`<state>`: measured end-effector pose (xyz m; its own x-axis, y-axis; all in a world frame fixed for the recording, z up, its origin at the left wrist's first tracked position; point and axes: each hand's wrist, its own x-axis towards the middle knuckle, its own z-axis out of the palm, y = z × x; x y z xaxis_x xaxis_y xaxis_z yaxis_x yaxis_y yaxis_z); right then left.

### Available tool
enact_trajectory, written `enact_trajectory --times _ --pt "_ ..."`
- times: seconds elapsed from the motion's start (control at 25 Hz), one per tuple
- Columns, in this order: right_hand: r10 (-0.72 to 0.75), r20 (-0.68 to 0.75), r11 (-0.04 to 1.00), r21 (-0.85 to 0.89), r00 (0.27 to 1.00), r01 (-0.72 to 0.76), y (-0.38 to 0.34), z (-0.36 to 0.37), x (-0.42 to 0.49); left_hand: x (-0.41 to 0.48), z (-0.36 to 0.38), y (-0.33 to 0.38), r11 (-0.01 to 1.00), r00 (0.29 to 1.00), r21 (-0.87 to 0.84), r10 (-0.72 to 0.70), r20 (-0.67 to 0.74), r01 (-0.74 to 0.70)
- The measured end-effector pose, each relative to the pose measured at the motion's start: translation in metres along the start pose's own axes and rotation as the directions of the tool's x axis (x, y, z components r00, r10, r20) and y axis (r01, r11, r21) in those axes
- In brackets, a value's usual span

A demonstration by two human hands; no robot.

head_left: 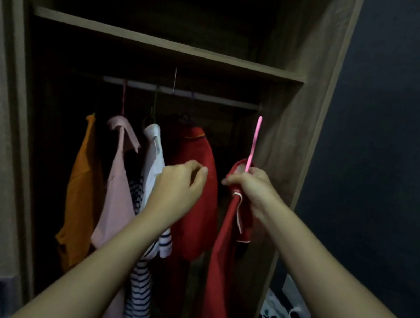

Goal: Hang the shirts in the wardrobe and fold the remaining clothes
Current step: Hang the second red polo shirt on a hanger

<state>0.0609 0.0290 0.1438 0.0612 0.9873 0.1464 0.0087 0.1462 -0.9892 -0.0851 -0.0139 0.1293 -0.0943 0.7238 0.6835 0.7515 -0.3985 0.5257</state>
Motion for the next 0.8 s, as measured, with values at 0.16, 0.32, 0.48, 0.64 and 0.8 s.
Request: enact_trajectory --times 0.16,0.32,0.48,0.64,0.8 --pt "-0.049 -0.059 0.96 -0.279 0.997 0.03 -0.012 -0.02 0.058 0.066 0.057 -0.024 0.995 0.996 0.057 0.087 -0.009 -0.087" --pt "-0.079 0.055 0.915 -0.392 0.995 0.094 -0.023 -0.034 0.112 0.123 0.111 -0.035 0.975 0.975 0.224 -0.042 0.218 -0.008" --pt "-0.12 0.194 0.829 -0.521 0.974 0.206 -0.036 -0.032 0.154 0.136 0.136 -0.052 0.993 0.99 0.049 -0.109 0.09 0.105" --pt "-0.144 0.263 0.748 -0.602 0.954 0.279 -0.053 -0.021 0.21 0.136 0.144 -0.062 0.965 0.963 -0.015 -0.26 0.072 0.261" --pt "-0.123 0.294 0.721 -0.63 0.948 0.289 -0.065 -0.003 0.248 0.136 0.149 -0.054 0.968 0.963 0.004 -0.25 0.098 0.251"
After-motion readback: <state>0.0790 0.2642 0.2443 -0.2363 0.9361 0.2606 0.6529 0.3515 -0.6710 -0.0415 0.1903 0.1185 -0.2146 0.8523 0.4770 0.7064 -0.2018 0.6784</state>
